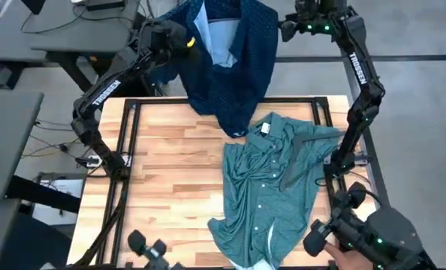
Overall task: Hang clothes
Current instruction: Hang the blue polo shirt on the rack
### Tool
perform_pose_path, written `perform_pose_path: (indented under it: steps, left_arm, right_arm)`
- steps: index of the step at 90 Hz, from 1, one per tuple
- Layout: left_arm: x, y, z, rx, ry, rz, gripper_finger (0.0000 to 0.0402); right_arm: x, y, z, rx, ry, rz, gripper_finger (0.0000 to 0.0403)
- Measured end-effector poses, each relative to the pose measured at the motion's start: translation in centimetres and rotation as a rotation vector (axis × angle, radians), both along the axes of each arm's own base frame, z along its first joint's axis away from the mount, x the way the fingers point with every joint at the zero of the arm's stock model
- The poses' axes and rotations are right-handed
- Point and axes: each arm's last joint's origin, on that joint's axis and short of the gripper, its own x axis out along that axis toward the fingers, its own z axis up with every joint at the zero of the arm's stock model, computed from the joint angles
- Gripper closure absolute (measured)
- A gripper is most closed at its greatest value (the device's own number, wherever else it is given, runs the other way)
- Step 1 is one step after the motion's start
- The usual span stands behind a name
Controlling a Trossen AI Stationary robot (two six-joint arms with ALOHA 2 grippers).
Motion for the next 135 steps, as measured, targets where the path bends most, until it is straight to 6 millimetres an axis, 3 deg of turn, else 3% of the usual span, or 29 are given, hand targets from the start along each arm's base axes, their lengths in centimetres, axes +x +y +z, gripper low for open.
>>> perform_pose_path:
  steps: [15, 33, 56, 71, 100, 108, 120, 135]
  left_arm:
    - [-0.4, 1.8, -0.7, -0.039, -0.028, 0.063, 0.0274]
    - [-1.2, 2.8, 1.0, 0.075, -0.155, 0.095, 0.0274]
    - [-2.0, 4.1, 1.8, 0.094, -0.289, 0.096, 0.0274]
    - [-1.2, 4.7, 2.0, 0.099, -0.411, -0.034, 0.0274]
    - [0.2, 6.0, -0.2, 0.079, -0.290, -0.002, 0.0275]
    - [0.3, 5.9, -0.2, 0.113, -0.251, 0.017, 0.0298]
    - [0.6, 5.7, -0.3, 0.166, -0.171, 0.024, 0.0385]
    - [0.1, 4.9, -0.7, 0.141, -0.029, 0.093, 0.0400]
  right_arm:
    - [-0.2, 0.1, -0.3, 0.033, 0.024, 0.000, 0.0158]
    - [-0.5, 0.1, -0.6, 0.024, 0.069, 0.012, 0.0158]
    - [-0.4, 0.1, -0.5, 0.005, 0.083, 0.022, 0.0158]
    - [-0.4, 0.1, -0.5, -0.001, 0.085, 0.024, 0.0158]
    - [-0.5, 0.2, -0.8, 0.027, 0.103, 0.027, 0.0158]
    - [-0.5, 0.2, -0.9, 0.033, 0.109, 0.029, 0.0158]
    - [-0.6, 0.3, -1.0, 0.046, 0.117, 0.030, 0.0158]
    - [-0.7, 0.3, -1.1, 0.055, 0.130, 0.029, 0.0158]
